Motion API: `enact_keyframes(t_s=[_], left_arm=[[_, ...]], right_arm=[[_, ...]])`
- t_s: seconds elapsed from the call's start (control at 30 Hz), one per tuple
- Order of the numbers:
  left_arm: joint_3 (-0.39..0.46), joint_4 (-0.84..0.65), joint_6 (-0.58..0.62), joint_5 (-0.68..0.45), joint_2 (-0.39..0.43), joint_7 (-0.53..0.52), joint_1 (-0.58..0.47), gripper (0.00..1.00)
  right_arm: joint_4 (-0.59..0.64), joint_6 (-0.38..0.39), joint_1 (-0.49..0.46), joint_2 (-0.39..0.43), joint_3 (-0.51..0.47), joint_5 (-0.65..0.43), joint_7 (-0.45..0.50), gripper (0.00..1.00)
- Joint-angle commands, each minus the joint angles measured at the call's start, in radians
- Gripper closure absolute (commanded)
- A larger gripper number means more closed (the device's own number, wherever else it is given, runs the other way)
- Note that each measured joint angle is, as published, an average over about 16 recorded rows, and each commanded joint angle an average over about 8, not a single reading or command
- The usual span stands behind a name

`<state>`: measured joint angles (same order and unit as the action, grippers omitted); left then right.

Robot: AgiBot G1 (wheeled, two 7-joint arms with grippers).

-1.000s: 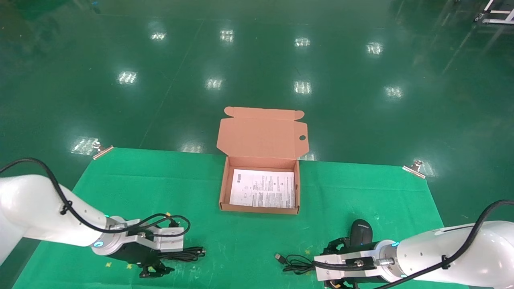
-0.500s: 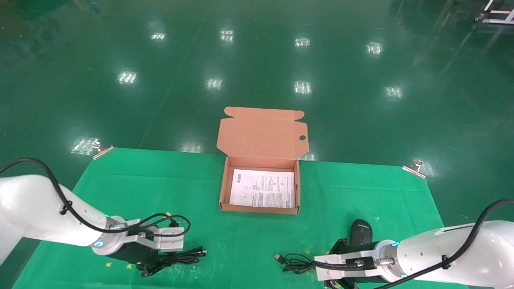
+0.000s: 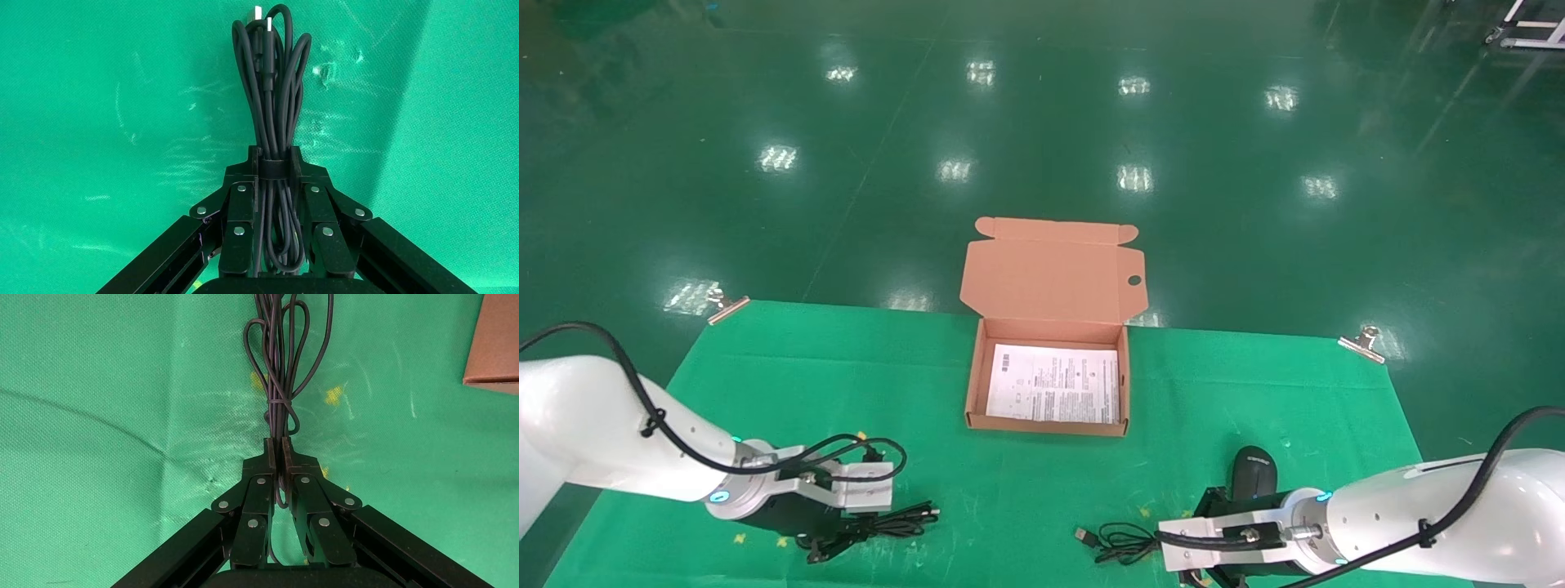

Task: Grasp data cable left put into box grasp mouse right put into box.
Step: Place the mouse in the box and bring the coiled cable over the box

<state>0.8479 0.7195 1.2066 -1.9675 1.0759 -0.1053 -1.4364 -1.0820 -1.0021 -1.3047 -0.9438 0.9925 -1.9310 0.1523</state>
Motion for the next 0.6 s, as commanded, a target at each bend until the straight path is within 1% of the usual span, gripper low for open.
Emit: enact_keyframes(t_s=[0.03, 0.1, 0.2, 0.37, 0.47, 0.6], left_arm=[[-0.001, -0.004, 0.002, 0.002, -0.001, 0.003, -0.002, 1.0], [-0.011, 0.041, 0.021, 0.017, -0.04, 0.017, -0.01, 1.0], [-0.031, 0.147, 0.046, 0.036, -0.115, 0.029, -0.022, 1.0], [-0.069, 0.352, 0.035, 0.039, -0.213, 0.0, -0.045, 1.0], [-0.094, 0.452, 0.003, 0.028, -0.242, -0.027, -0.066, 1.0], [-0.124, 0.538, -0.042, 0.013, -0.247, -0.056, -0.101, 1.0]], right_arm=[[0.004, -0.001, 0.001, -0.004, 0.003, -0.001, -0.004, 1.0], [-0.007, -0.001, -0.007, 0.014, -0.011, 0.007, 0.019, 1.0], [-0.045, 0.003, -0.028, 0.059, -0.042, 0.018, 0.077, 1.0], [-0.148, 0.034, -0.086, 0.137, -0.106, 0.011, 0.177, 1.0], [-0.198, 0.064, -0.135, 0.157, -0.142, -0.004, 0.215, 1.0], [-0.228, 0.109, -0.207, 0.145, -0.184, -0.016, 0.235, 1.0]])
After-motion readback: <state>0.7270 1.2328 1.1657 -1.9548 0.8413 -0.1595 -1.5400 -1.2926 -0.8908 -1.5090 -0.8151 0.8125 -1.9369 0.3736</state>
